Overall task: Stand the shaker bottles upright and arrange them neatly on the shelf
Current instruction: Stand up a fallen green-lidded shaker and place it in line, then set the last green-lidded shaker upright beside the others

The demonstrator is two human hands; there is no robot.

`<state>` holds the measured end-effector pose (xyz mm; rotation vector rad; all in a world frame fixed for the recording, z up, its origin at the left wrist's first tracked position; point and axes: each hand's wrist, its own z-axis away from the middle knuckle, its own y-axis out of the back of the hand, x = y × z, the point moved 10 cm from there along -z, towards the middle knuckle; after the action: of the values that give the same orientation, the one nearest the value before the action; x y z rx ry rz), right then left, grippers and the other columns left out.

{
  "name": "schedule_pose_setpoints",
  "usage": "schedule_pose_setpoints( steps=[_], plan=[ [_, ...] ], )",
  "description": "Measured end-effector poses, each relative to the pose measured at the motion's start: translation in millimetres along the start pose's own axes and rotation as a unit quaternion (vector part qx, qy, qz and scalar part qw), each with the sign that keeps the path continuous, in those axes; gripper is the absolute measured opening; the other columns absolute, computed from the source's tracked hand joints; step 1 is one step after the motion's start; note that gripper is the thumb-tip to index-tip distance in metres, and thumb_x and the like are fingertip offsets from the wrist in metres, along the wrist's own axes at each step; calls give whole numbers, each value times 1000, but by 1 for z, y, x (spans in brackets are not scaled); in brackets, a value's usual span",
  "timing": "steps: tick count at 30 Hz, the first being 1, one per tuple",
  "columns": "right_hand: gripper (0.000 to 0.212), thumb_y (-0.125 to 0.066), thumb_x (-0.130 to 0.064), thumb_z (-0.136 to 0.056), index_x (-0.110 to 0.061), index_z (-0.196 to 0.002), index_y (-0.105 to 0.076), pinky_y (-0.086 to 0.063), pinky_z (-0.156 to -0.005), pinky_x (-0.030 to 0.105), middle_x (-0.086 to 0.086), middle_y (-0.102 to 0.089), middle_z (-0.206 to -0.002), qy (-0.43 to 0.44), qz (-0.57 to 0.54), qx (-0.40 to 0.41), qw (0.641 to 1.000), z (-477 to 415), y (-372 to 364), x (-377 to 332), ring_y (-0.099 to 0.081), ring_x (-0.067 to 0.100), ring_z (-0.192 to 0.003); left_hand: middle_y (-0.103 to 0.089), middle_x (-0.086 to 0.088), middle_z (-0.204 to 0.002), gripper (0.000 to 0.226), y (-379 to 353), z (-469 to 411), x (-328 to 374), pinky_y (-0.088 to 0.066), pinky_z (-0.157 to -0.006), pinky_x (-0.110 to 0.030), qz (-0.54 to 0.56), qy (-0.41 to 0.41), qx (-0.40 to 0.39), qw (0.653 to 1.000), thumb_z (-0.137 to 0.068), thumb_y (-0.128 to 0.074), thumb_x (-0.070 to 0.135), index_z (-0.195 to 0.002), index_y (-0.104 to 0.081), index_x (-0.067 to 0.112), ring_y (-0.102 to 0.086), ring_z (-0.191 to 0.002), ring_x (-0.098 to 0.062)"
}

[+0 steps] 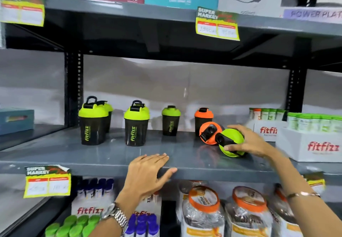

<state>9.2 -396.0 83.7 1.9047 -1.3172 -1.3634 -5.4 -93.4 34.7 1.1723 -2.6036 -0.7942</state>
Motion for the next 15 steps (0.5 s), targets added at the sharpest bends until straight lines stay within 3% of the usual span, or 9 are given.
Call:
schedule_pose_setpoints(
  steps=[6, 15],
  plan=[
    [88, -85, -32, -60, -27, -138, -44, -38, -105, 39, 4, -50, -136, 27, 69, 28, 997, -2, -1, -6, -49, 27, -123, -75, 5, -96, 48, -1, 0, 1, -54, -78, -30, -2, 7, 3, 1000, -81, -47, 55, -92, -77, 20, -70, -89, -10],
    [65, -78, -35, -65, -27, -124, -54, -45, -95, 40, 0, -59, -124, 41, 65, 143, 987, 11, 7, -31, -56, 24, -114, -75, 6, -98, 48, 1, 1, 0, -53, -80, -30, 11, -4, -8, 1000, -82, -46, 56, -96, -76, 21, -69, -93, -10]
  ],
)
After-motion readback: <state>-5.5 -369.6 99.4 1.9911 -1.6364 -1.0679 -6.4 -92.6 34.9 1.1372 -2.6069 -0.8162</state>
